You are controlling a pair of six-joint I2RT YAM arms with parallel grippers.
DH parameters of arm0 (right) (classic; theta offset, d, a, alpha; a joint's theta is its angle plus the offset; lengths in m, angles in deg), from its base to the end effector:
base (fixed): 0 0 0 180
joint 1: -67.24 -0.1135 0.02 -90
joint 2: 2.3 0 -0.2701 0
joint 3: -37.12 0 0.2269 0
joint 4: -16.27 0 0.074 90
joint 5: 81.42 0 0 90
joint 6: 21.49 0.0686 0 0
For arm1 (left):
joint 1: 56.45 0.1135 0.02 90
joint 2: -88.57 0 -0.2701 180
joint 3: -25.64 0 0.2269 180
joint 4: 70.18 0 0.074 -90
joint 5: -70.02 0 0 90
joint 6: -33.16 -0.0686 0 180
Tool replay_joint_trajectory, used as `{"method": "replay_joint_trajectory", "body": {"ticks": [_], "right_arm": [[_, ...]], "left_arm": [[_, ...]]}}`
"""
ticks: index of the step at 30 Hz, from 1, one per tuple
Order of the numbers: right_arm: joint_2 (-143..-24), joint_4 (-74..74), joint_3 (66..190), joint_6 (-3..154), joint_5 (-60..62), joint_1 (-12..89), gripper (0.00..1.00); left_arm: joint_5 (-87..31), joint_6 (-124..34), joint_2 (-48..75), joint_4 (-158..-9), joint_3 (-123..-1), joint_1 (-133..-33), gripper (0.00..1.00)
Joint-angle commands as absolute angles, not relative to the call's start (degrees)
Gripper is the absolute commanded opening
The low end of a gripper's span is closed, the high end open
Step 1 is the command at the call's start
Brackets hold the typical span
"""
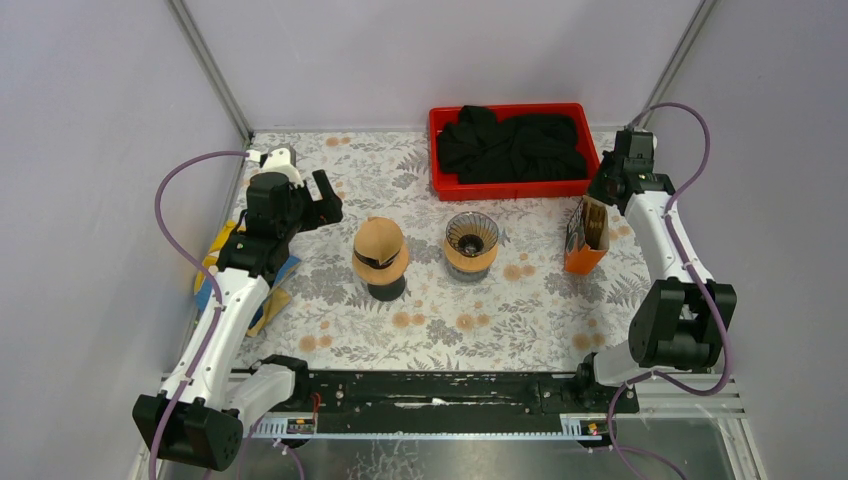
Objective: Place the coffee filter in the dripper
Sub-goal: Pick up the coffee filter from the coffee filter holder.
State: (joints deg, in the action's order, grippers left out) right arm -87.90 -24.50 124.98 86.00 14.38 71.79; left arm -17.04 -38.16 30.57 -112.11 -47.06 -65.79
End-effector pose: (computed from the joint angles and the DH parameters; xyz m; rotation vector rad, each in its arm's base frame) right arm 0.3357 -0.0337 0.3032 0.4815 2.1865 0.0090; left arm 0.2207 -0.0327 0.3349 -0.1993 2.0451 -0.2523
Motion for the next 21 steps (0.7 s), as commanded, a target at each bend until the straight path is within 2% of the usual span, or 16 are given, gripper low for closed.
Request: {"method": "replay_joint_trajectory", "body": {"ticks": [1, 8, 21], "right_arm": [[-87.3, -24.0, 127.7, 84.8, 12.3, 72.0, 0.09], [-85.7, -23.7, 127.4, 83.8, 10.6, 72.0, 0.26], [-81.8, -27.6, 125.8, 83.8, 17.6, 72.0, 0.38]], "left_arm": [[-16.8, -39.3, 31.3, -109.4, -47.1, -66.1, 1.00], [-16.9, -39.2, 31.2, -109.4, -47.1, -66.1, 1.00], [-17.3, -39.1, 31.5, -109.4, -47.0, -66.0, 1.00]]}}
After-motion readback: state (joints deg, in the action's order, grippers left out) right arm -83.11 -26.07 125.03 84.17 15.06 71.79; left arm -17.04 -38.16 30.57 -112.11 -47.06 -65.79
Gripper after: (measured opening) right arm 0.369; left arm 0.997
